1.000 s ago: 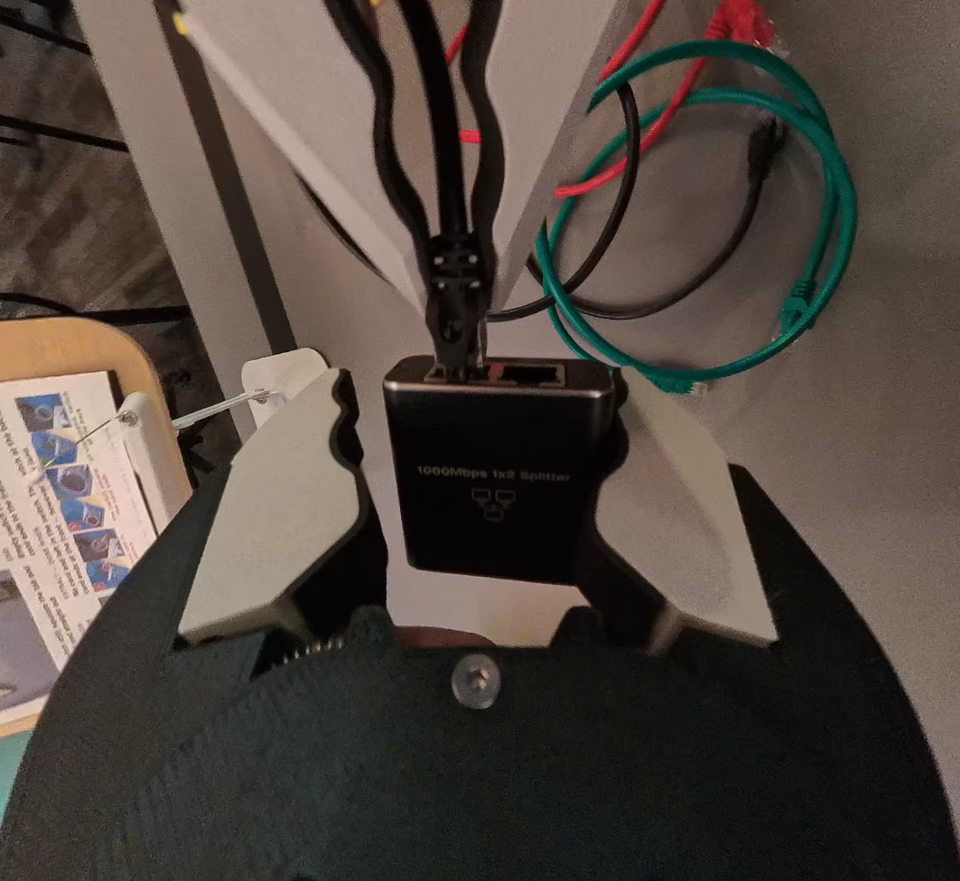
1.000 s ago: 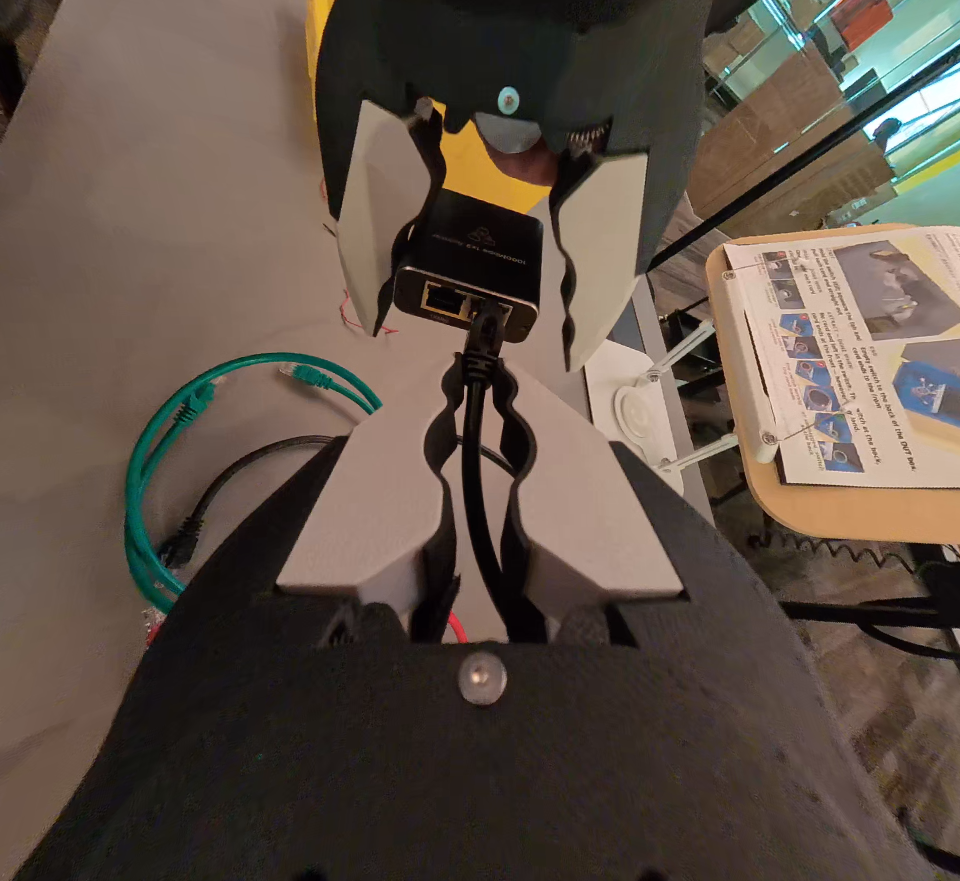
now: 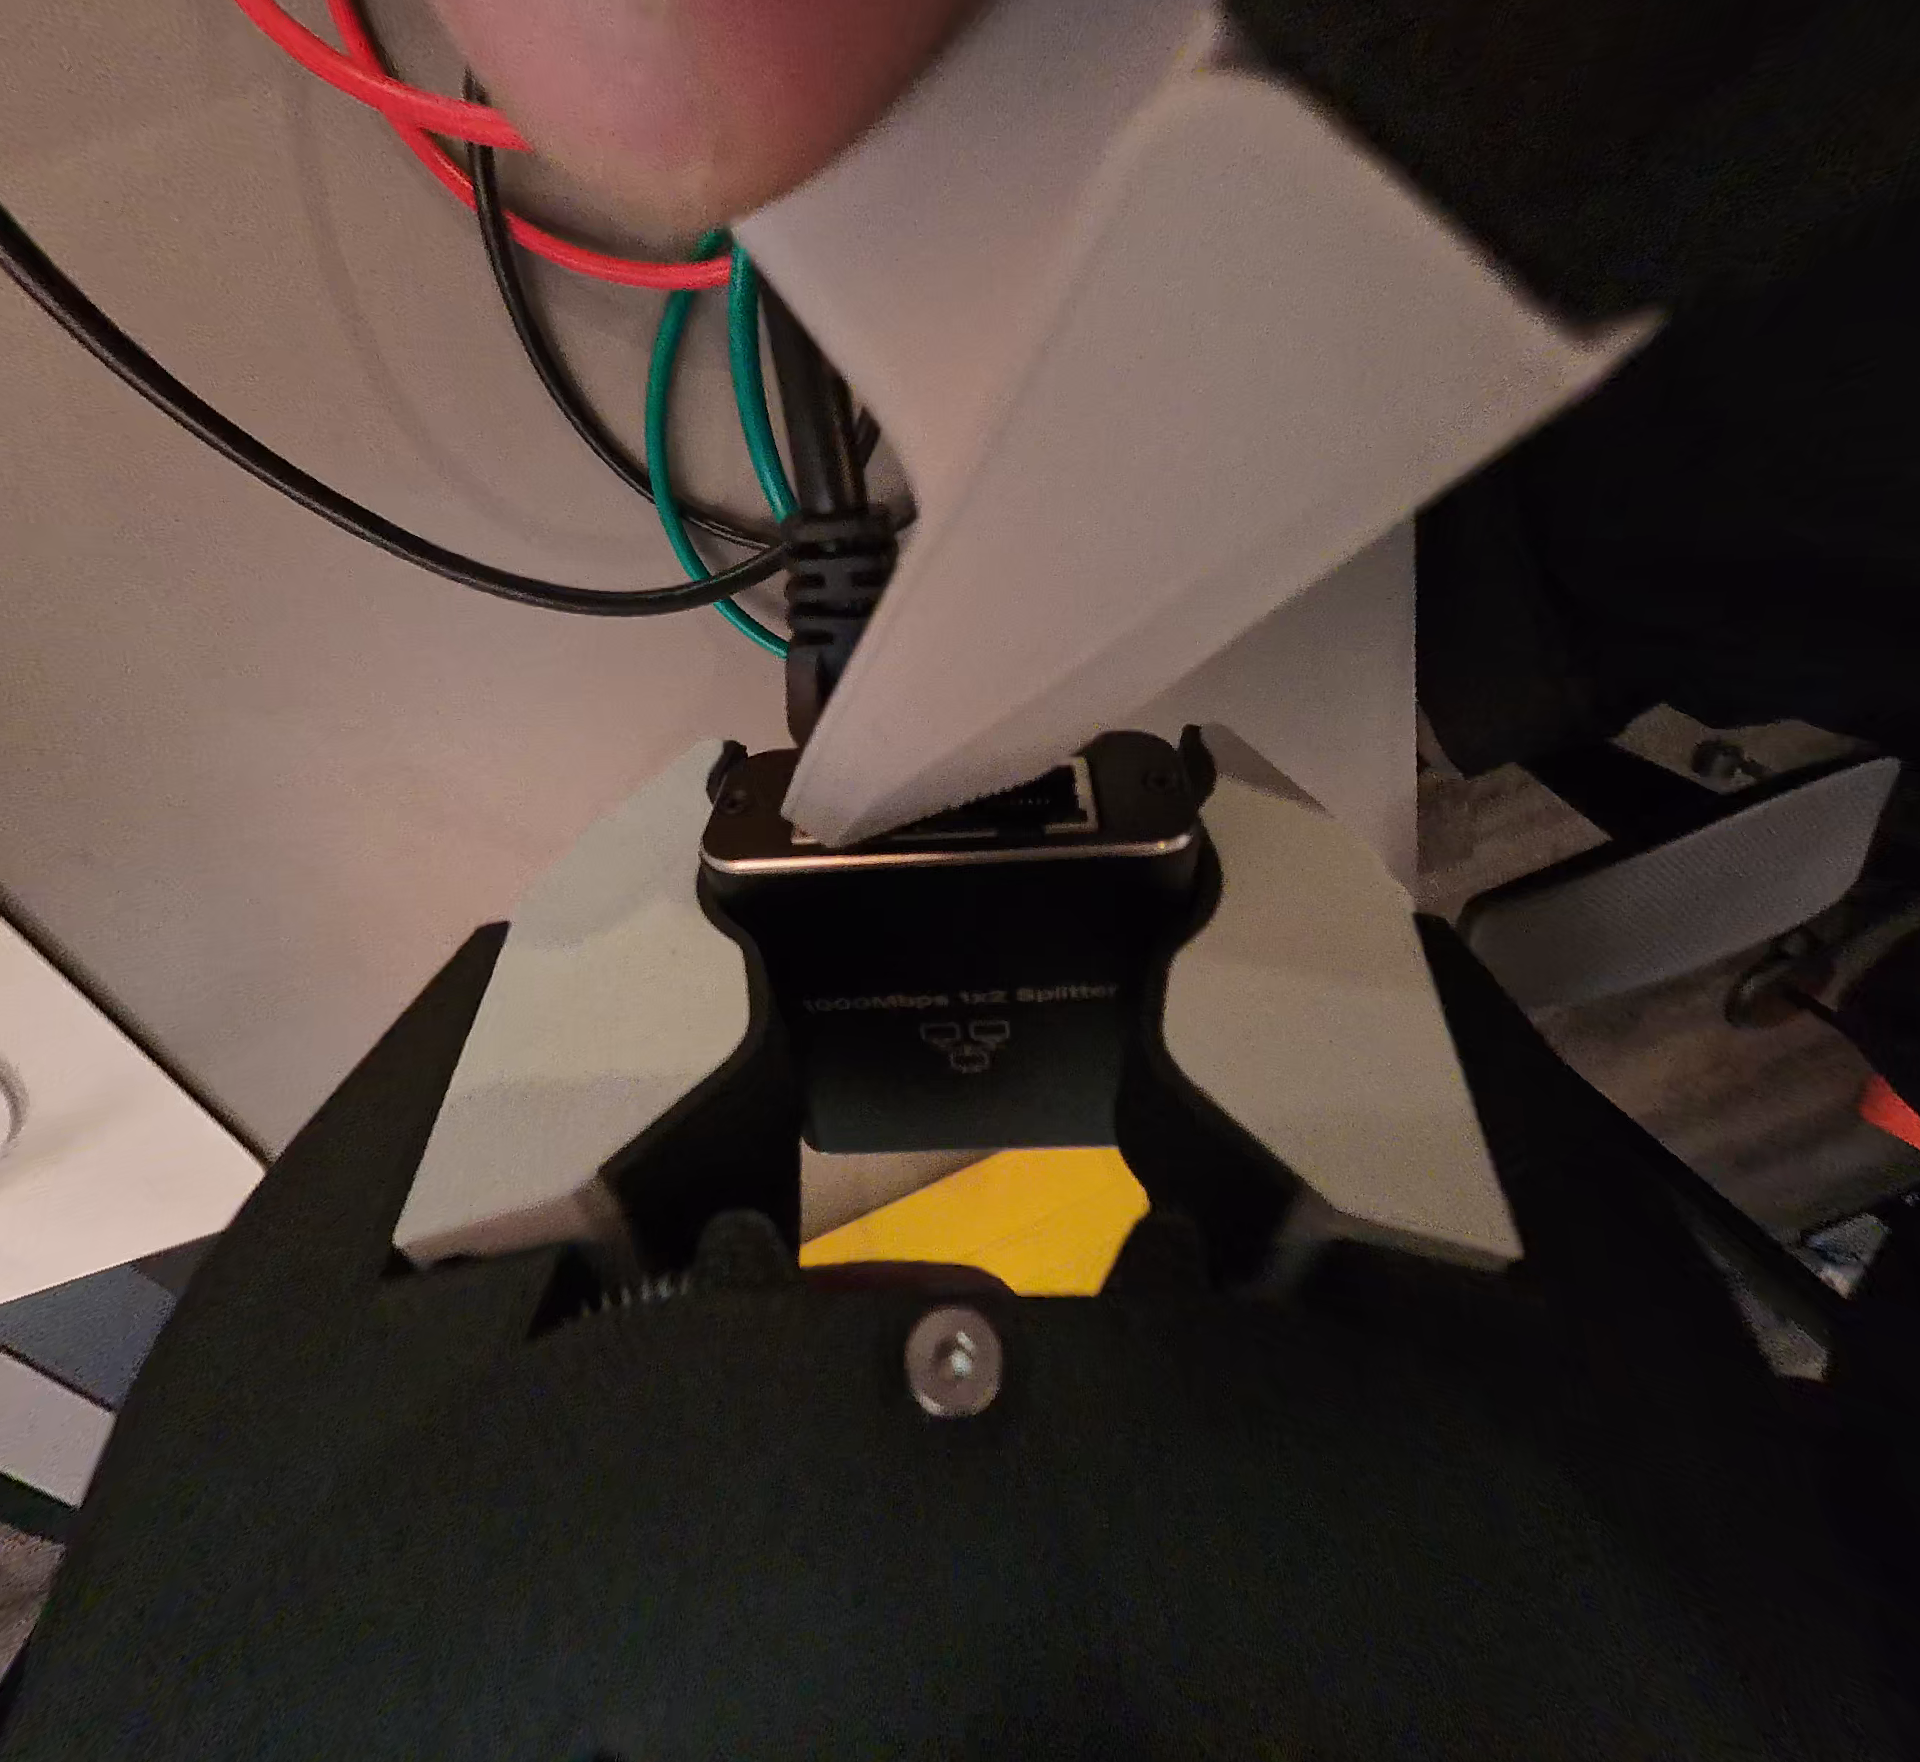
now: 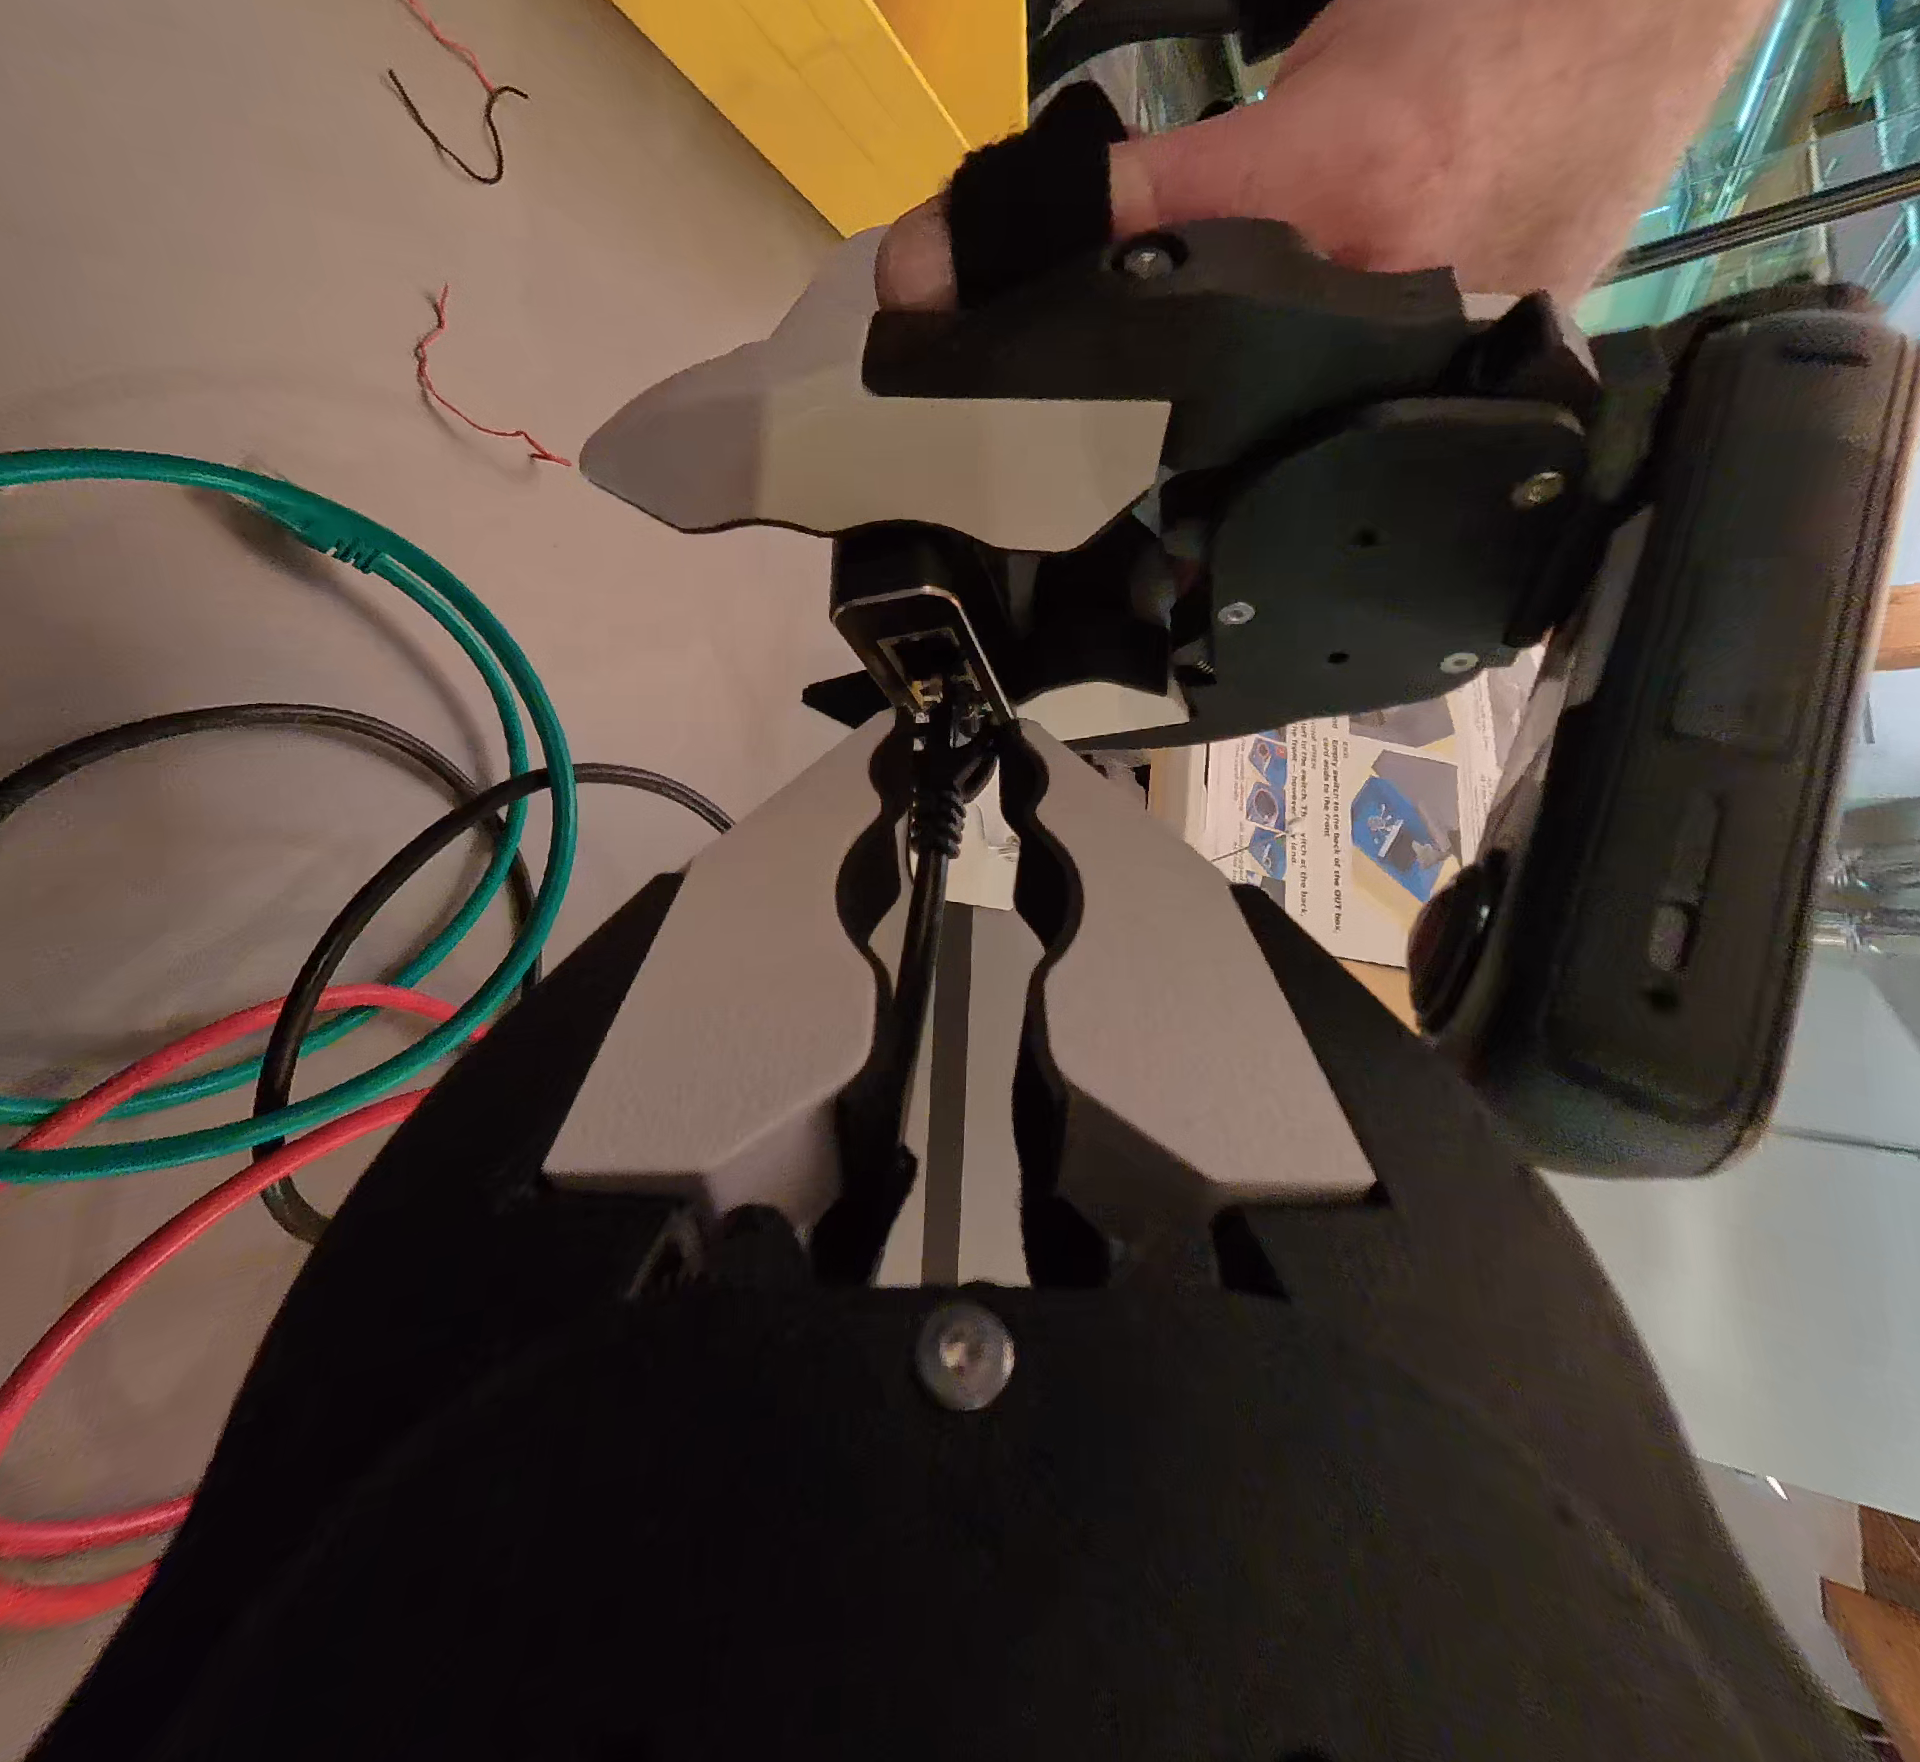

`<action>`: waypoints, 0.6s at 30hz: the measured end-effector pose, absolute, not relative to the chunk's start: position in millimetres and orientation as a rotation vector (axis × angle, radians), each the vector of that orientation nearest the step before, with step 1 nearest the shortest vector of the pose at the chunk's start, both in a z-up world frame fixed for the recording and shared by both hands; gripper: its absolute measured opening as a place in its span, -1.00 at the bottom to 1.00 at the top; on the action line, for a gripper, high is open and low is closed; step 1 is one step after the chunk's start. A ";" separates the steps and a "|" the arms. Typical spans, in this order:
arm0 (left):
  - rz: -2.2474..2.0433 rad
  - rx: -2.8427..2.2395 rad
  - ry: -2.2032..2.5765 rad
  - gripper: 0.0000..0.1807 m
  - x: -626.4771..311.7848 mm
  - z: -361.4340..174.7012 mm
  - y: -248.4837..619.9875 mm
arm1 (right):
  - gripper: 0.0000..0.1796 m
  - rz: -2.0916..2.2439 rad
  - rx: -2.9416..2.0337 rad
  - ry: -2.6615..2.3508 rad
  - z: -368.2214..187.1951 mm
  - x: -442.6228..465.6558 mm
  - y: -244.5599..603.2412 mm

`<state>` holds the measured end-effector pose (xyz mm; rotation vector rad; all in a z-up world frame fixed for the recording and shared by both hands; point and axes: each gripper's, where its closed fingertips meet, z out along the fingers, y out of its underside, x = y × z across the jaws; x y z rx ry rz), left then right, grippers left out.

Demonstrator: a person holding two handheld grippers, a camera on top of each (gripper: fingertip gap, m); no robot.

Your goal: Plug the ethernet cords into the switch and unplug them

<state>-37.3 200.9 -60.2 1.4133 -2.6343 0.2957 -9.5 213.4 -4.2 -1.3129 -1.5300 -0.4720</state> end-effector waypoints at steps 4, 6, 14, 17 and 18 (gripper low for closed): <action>0.249 1.390 -2.593 -0.14 -39.9 -59.4 201.9 | -0.85 -0.484 -1.313 -1.538 -6.0 -9.1 214.2; 0.226 1.376 -2.577 -0.14 -41.4 -60.1 202.0 | -0.85 -0.485 -1.314 -1.547 -7.8 -9.5 214.1; 0.191 1.348 -2.559 -0.14 -40.8 -59.8 203.9 | -0.86 -0.515 -1.321 -1.551 -10.4 -9.1 216.9; 0.190 1.342 -2.560 -0.14 -40.7 -59.1 204.1 | -0.86 -0.505 -1.329 -1.547 -10.1 -8.8 216.8; 0.192 1.338 -2.561 -0.14 -40.7 -58.1 203.7 | -0.85 -0.497 -1.332 -1.543 -9.4 -8.9 216.3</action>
